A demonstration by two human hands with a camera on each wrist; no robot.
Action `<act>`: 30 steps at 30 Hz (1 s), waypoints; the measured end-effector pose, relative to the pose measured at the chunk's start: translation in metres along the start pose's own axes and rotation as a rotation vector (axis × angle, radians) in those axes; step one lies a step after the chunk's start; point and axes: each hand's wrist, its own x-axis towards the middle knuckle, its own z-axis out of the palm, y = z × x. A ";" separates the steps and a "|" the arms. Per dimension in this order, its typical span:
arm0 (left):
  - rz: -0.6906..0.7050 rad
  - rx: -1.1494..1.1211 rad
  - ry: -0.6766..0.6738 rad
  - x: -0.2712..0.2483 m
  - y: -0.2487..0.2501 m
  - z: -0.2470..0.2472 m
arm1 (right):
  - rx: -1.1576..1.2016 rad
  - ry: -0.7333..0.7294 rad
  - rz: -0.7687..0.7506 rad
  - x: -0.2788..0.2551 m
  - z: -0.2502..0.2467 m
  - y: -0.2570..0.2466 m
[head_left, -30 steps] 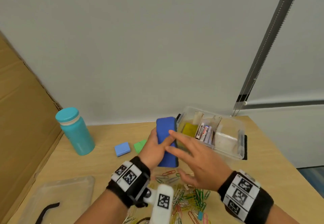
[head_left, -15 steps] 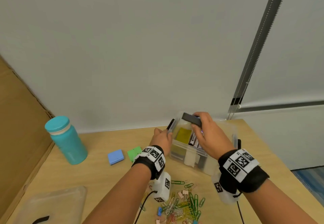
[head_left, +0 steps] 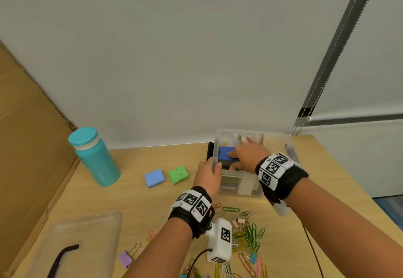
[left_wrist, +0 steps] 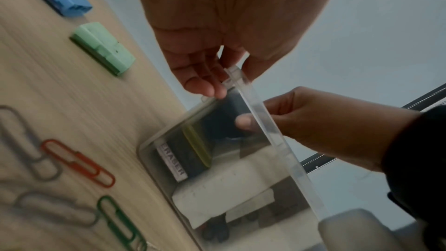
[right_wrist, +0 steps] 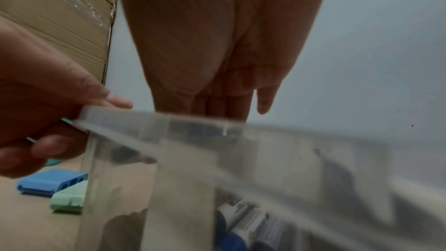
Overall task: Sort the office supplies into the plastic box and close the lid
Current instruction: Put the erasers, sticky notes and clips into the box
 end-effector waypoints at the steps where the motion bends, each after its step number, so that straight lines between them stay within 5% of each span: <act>1: 0.001 -0.001 -0.003 -0.001 0.000 0.000 | -0.048 -0.063 -0.014 0.001 -0.001 -0.002; 5: 0.014 0.038 -0.002 -0.003 -0.003 0.000 | -0.020 -0.258 0.014 0.012 -0.002 -0.012; 8: 0.022 0.071 -0.010 -0.002 -0.005 -0.003 | 0.049 -0.210 0.005 0.011 -0.002 -0.015; 17: 0.089 -0.019 -0.001 -0.028 -0.038 -0.032 | 0.387 0.476 0.028 -0.022 0.039 -0.036; 20: 0.067 0.038 0.061 -0.037 -0.067 -0.060 | 0.358 0.811 -0.042 -0.039 0.041 -0.055; 22: 0.010 0.144 0.099 -0.033 -0.089 -0.079 | 0.372 0.908 -0.153 -0.043 0.034 -0.075; 25: -0.118 0.381 0.086 -0.020 -0.113 -0.102 | 0.452 0.827 -0.278 -0.027 0.031 -0.112; 30: -0.162 0.606 -0.089 0.001 -0.124 -0.110 | 0.591 0.275 -0.120 0.030 0.030 -0.154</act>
